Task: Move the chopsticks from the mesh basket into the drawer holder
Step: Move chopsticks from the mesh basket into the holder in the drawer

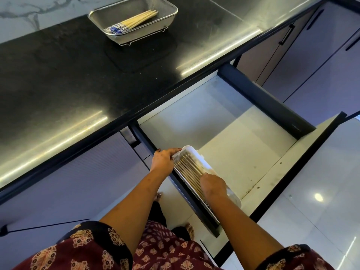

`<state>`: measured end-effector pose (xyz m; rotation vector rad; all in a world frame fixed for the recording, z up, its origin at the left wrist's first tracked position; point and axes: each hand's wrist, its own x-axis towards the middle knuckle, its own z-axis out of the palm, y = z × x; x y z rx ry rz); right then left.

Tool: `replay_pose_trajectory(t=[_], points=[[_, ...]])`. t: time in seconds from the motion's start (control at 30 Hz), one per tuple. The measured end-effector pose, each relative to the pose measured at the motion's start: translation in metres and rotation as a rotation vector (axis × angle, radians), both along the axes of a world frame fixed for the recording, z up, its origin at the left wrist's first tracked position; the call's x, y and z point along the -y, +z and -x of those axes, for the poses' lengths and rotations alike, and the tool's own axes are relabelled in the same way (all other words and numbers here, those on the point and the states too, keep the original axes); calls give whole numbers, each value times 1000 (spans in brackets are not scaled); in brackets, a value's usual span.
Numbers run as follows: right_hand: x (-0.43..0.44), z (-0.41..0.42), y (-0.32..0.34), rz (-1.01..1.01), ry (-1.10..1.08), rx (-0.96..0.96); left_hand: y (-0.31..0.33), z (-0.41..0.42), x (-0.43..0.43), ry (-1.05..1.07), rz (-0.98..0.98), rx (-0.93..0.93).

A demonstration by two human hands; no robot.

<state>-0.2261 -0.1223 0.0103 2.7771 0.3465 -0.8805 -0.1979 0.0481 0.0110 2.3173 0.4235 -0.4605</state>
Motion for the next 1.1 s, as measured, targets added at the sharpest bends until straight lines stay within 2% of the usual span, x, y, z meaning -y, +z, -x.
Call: replay_pose_trajectory(t=[0.23,0.4,0.7,0.83,0.97,1.1], points=[[1,0,-6,47,-48,-37,-6,-3,-3,-10,23,7],[-1,-2,-7,-6,-88,-1,-8,-4,-3,-26,28,8],[-4,-5,0,-112,-192,-49,-3,-6,-5,-72,17,21],[-19,-18,20,-225,-148,-81,15,-8,-6,165,116,152],[-42,-42,49,-325,-70,-96,44,-19,-13,284,219,256],[-69,-68,74,-567,-112,-91,79,-37,-32,390,288,378]])
